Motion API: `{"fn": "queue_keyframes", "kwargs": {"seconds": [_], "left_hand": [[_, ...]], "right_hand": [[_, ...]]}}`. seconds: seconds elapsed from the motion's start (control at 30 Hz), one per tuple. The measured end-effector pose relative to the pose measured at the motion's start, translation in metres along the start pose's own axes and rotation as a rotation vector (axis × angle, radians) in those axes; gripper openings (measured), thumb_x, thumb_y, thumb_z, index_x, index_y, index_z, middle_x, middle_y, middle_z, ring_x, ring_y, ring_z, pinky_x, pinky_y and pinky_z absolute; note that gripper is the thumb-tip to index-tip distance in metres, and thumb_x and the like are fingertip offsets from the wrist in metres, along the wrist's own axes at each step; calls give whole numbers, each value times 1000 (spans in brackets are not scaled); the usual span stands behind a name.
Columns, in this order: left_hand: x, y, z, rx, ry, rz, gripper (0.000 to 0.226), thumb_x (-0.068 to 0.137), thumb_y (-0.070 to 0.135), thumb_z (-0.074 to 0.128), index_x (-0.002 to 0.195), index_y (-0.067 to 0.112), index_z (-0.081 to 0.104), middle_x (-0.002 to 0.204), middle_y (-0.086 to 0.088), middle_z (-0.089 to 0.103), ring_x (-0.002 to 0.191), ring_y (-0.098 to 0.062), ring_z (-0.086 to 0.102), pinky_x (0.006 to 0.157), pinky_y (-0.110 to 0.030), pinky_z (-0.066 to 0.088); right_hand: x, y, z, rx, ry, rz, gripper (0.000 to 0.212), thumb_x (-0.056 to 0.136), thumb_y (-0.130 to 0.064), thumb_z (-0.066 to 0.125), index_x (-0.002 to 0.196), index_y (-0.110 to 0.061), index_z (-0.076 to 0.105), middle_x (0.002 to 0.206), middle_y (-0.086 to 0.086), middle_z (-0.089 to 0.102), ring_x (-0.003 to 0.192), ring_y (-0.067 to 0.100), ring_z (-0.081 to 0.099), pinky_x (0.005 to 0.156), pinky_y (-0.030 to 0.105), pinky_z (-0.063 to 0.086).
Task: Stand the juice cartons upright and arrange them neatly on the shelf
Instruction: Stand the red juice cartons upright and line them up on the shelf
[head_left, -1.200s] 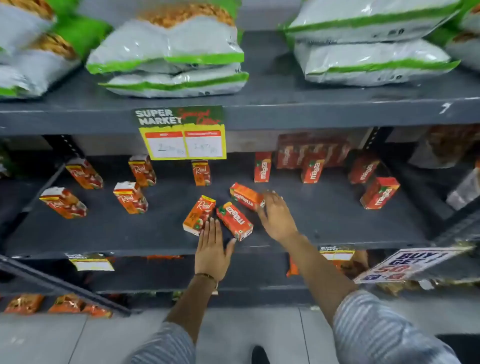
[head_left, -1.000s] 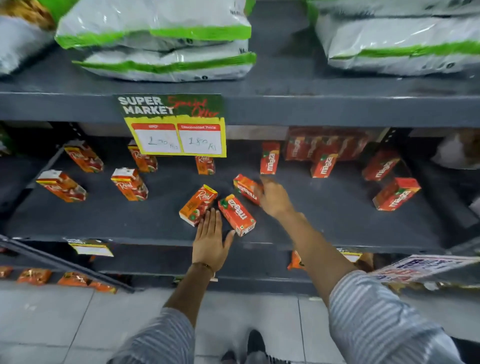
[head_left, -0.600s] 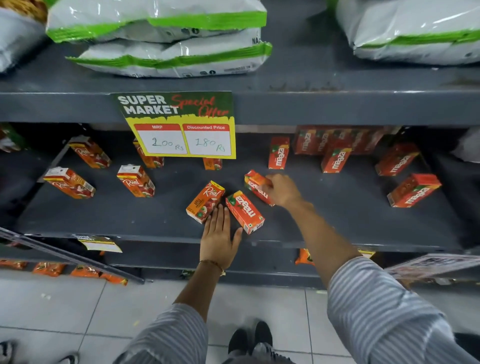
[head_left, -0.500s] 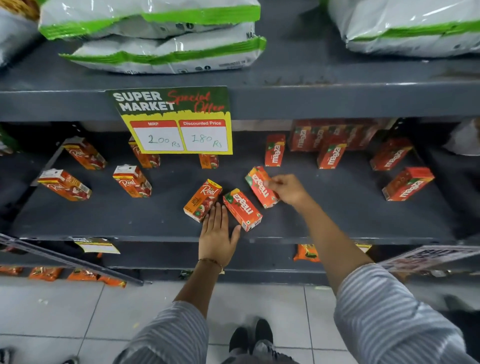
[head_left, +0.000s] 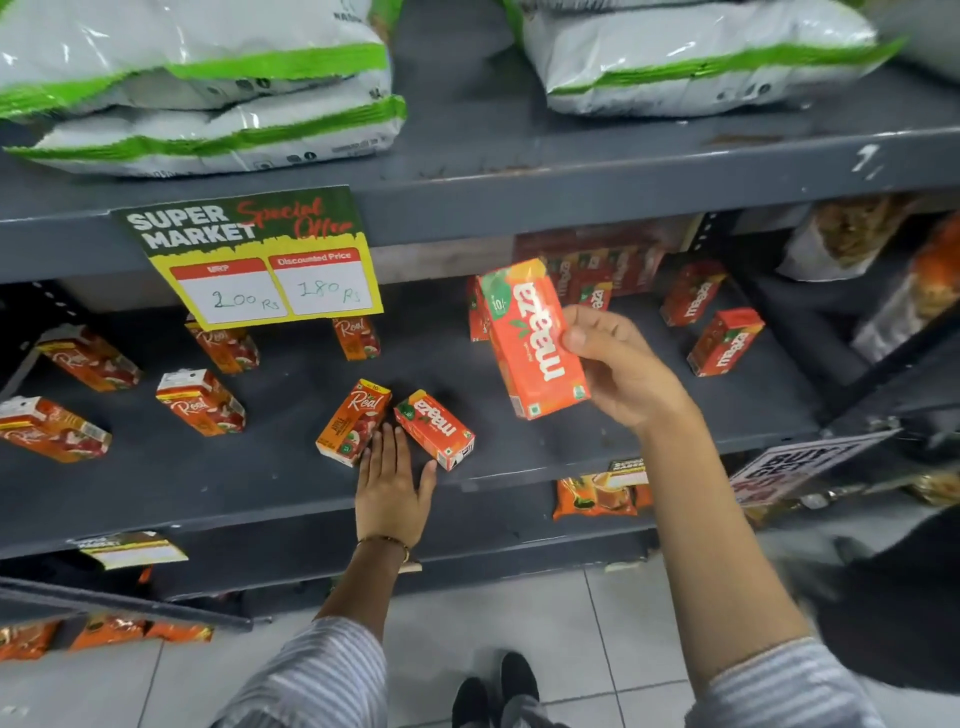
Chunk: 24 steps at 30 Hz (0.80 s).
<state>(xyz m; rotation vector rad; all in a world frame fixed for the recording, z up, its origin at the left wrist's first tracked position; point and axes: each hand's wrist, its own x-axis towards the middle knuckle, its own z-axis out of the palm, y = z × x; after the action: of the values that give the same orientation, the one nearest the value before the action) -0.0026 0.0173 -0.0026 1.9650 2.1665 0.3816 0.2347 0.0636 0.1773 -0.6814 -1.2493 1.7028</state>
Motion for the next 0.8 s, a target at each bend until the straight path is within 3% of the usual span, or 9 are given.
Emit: {"fn": "queue_keyframes", "kwargs": {"seconds": [0.07, 0.17, 0.27, 0.37, 0.47, 0.57, 0.8], "left_hand": [[0, 0, -1, 1, -12, -3, 95, 84, 66, -6, 139, 0, 33, 145, -21, 39, 136, -36, 35, 113, -46, 29], [0, 0, -1, 11, -22, -6, 99, 80, 69, -10, 141, 2, 29, 148, -19, 36, 138, -34, 32, 115, -44, 24], [0, 0, -1, 13, -27, -12, 100, 79, 69, -12, 141, 2, 29, 148, -18, 35, 139, -34, 31, 115, -44, 24], [0, 1, -3, 9, -41, -17, 96, 83, 67, -8, 139, 0, 33, 145, -20, 40, 136, -35, 36, 112, -45, 28], [0, 2, -4, -4, -53, -20, 93, 86, 65, -3, 137, -1, 37, 142, -22, 45, 133, -37, 41, 109, -47, 33], [1, 3, -4, 6, -62, -29, 92, 87, 65, -3, 136, -1, 39, 140, -22, 47, 131, -37, 43, 108, -47, 35], [2, 1, 0, 25, -45, -32, 95, 83, 67, -7, 139, 2, 34, 145, -19, 41, 135, -35, 37, 112, -44, 28]], "right_hand": [[-2, -5, -3, -12, 6, -12, 31, 56, -44, 84, 73, -20, 73, 71, -8, 74, 63, 4, 68, 59, 17, 55], [-4, 8, -22, -42, 102, 16, 8, 77, -20, 68, 83, -21, 74, 79, -6, 76, 71, 6, 70, 63, 19, 56], [-4, 34, -50, -121, 271, 73, 19, 88, -10, 57, 101, -13, 70, 89, -5, 76, 81, 8, 70, 72, 22, 55], [-3, 57, -83, -263, 519, 116, 33, 92, -11, 53, 124, -1, 55, 109, 7, 67, 92, 14, 64, 81, 22, 51], [1, 68, -110, -339, 691, 108, 38, 94, -11, 51, 130, -2, 49, 120, 12, 60, 102, 17, 58, 75, 12, 48], [7, 74, -123, -358, 742, 116, 38, 95, -8, 48, 133, -1, 46, 121, 10, 57, 107, 16, 54, 69, 6, 48], [6, 91, -136, -401, 761, 142, 36, 96, -4, 44, 131, 1, 46, 122, 11, 57, 112, 17, 52, 82, 8, 46]]}}
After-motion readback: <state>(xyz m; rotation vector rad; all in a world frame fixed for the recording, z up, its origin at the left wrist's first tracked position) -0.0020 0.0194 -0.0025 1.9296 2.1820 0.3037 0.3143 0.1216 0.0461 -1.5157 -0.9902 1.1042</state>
